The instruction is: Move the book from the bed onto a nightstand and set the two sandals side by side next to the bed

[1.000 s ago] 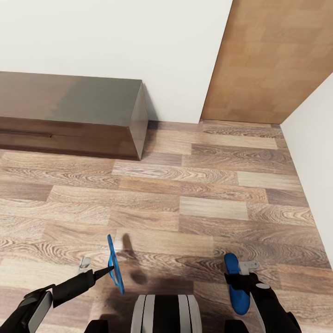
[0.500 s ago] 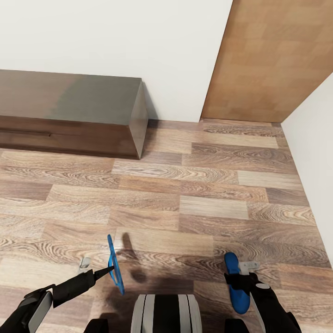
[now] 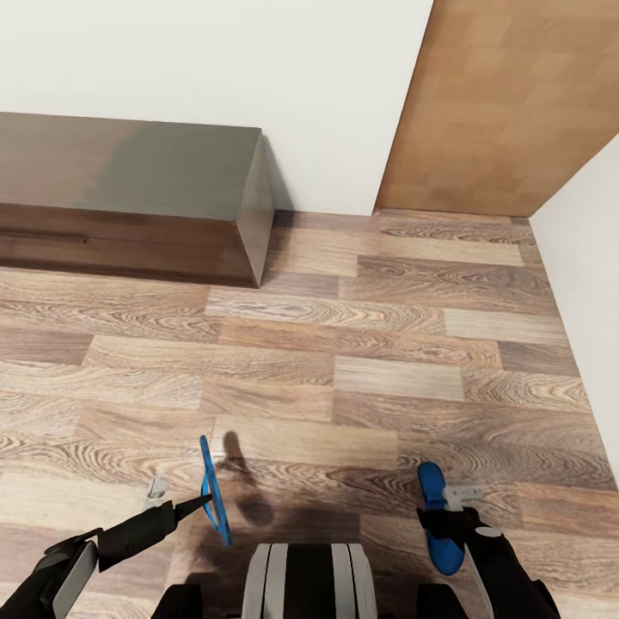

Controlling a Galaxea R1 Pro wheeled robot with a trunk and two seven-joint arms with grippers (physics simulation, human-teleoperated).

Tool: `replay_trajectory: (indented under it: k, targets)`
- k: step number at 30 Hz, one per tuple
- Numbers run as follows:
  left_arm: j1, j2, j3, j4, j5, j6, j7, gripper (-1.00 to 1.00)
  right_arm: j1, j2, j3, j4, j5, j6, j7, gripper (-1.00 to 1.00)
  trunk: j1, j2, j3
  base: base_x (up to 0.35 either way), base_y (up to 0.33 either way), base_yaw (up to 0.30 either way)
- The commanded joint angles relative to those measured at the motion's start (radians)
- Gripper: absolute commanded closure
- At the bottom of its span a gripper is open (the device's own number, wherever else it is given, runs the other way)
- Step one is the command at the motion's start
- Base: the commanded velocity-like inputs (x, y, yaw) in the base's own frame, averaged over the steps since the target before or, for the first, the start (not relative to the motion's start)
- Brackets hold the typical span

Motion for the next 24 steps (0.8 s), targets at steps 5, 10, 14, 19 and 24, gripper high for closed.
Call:
replay_trajectory:
  k: [5, 10, 14, 19, 24]
  targets:
    - [0.0, 0.001, 0.0, 0.0, 0.004, 0.009, -0.002, 1.0, -0.001, 0.0, -0.004, -0.002, 0.011, 0.003, 0.009, -1.0, 0.0, 0.0, -0.001, 0.0, 0.0, 0.0]
    - [0.0, 0.0, 0.0, 0.0, 0.004, 0.009, -0.002, 1.0, 0.0, 0.001, -0.004, -0.002, 0.011, 0.004, 0.009, -1.0, 0.001, -0.001, -0.008, 0.0, 0.0, 0.0]
    - [0.0, 0.0, 0.0, 0.0, 0.004, 0.009, -0.002, 1.0, -0.001, 0.0, -0.004, -0.002, 0.01, 0.004, 0.009, -1.0, 0.002, -0.001, -0.016, 0.0, 0.0, 0.0]
    - [0.0, 0.001, 0.0, 0.0, 0.004, 0.009, -0.002, 1.0, -0.001, 0.0, -0.005, -0.002, 0.011, 0.004, 0.009, -1.0, 0.002, -0.001, -0.016, 0.0, 0.0, 0.0]
    - [0.0, 0.0, 0.0, 0.0, 0.004, 0.009, -0.002, 1.0, 0.0, 0.0, -0.005, -0.002, 0.011, 0.005, 0.009, -1.0, 0.002, -0.001, -0.016, 0.0, 0.0, 0.0]
